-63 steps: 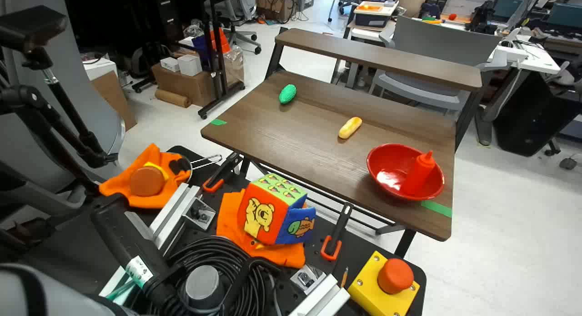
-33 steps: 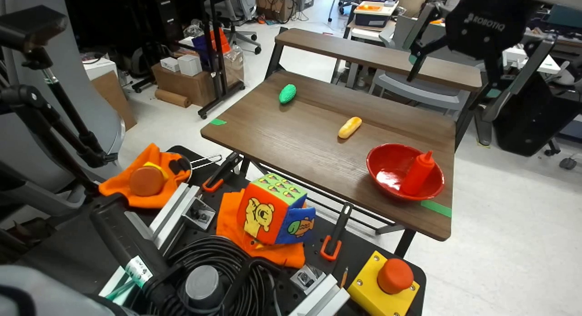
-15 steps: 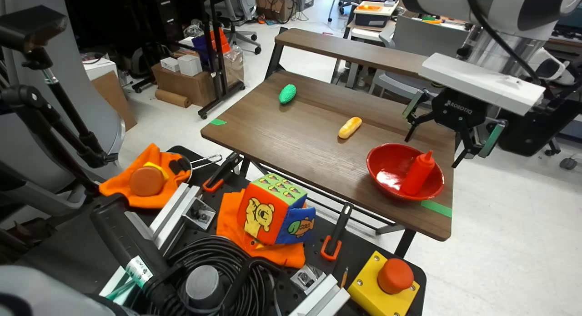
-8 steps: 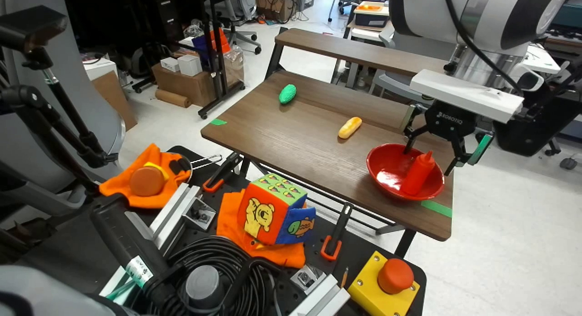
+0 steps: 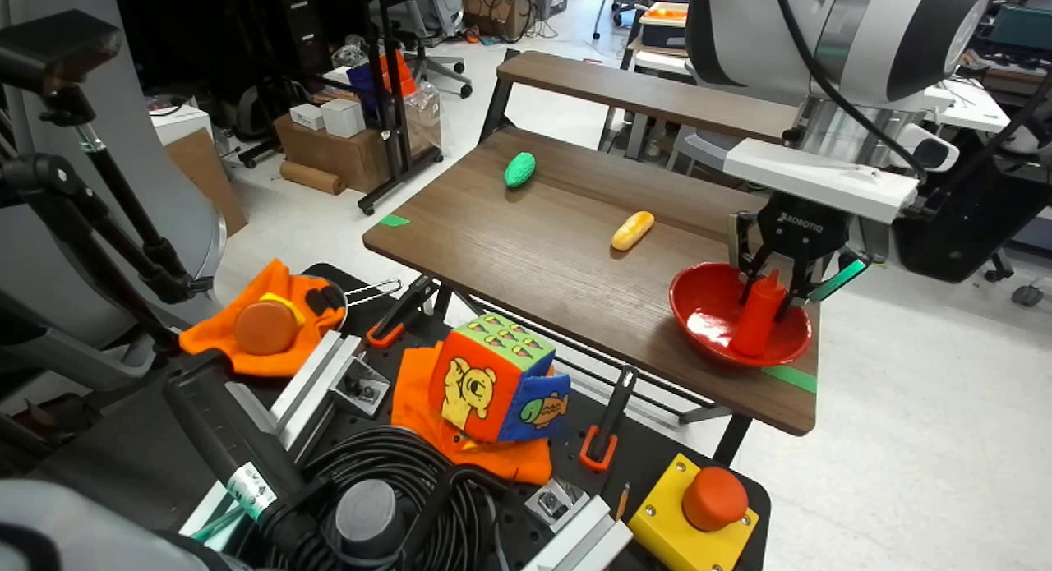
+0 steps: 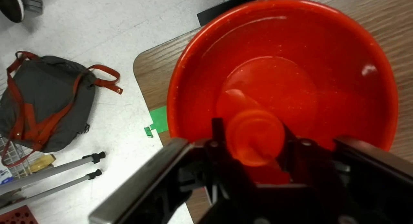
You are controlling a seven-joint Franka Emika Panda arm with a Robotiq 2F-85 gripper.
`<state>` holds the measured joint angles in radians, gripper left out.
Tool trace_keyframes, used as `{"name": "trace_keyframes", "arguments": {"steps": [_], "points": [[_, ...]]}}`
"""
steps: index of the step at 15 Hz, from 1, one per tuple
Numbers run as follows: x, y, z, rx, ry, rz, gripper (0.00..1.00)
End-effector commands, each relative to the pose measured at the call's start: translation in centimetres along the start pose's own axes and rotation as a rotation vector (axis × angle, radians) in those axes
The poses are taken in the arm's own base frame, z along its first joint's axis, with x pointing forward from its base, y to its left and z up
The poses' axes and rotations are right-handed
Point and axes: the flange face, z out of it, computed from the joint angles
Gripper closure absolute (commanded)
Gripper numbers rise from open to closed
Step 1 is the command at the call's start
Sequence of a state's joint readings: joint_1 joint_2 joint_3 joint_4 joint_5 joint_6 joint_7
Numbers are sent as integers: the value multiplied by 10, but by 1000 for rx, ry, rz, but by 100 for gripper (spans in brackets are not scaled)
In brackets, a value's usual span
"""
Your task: Take the red bottle out of the red bowl
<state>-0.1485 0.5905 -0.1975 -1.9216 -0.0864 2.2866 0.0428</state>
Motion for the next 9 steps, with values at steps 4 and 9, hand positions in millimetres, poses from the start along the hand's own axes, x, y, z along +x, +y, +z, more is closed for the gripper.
{"name": "trace_keyframes", "arguments": {"steps": [4,9], "points": [[-33,-30,-77,40,53,-21,87],[-94,-104,-143,177,189,-104,87]]}}
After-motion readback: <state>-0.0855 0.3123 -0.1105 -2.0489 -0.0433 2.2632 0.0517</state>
